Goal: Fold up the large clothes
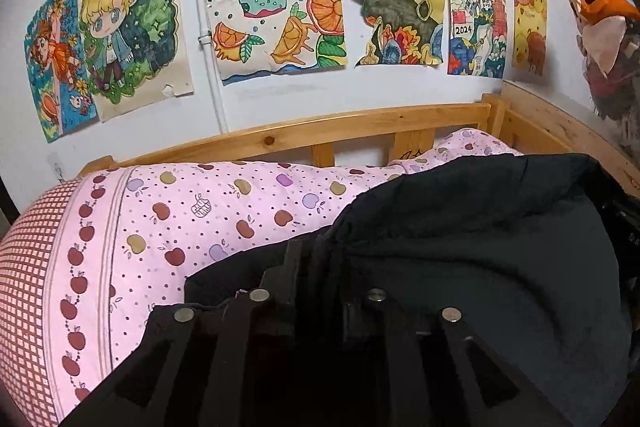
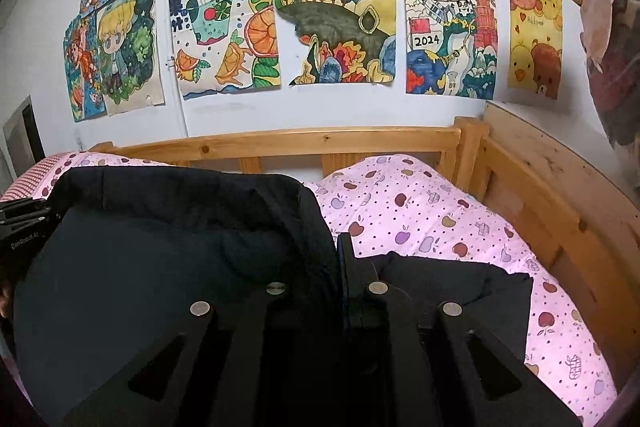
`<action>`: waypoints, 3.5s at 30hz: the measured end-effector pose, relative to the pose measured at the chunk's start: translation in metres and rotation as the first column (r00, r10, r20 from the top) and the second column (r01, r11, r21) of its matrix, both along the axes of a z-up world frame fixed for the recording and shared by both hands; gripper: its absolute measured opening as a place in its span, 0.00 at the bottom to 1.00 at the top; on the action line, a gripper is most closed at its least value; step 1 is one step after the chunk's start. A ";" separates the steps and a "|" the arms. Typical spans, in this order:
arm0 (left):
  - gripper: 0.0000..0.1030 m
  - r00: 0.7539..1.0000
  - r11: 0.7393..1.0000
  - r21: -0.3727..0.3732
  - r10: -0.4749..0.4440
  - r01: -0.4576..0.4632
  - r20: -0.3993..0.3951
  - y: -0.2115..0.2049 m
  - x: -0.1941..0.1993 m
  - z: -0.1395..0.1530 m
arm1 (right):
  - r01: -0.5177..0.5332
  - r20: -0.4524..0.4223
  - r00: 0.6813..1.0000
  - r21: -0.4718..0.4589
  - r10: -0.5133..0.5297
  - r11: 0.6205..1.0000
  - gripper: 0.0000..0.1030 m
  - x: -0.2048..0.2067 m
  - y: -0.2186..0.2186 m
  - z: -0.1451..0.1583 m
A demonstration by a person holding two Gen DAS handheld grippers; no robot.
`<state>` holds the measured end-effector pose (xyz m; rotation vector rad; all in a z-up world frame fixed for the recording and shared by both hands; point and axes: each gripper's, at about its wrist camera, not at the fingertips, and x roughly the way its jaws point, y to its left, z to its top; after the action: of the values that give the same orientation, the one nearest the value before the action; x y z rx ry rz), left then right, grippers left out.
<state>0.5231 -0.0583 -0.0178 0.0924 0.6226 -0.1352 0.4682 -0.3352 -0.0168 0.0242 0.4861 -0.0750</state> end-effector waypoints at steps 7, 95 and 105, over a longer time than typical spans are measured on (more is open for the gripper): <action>0.70 0.999 0.999 -0.034 0.033 -0.032 0.012 0.006 -0.005 0.007 | 0.000 0.002 1.000 0.018 0.000 1.000 0.19 -0.007 -0.004 0.004; 1.00 0.983 0.932 -0.349 0.036 -0.098 -0.178 0.051 0.022 -0.091 | -0.055 -0.167 0.983 0.094 0.070 0.994 0.96 0.027 -0.049 -0.079; 1.00 0.984 0.933 -0.347 0.037 -0.097 -0.176 0.050 0.021 -0.093 | -0.055 -0.160 0.985 0.098 0.070 0.994 0.96 0.027 -0.051 -0.080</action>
<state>0.5445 -0.0079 -0.1104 -0.2929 0.7585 -0.1881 0.4947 -0.3859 -0.0967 0.0947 0.6541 0.0078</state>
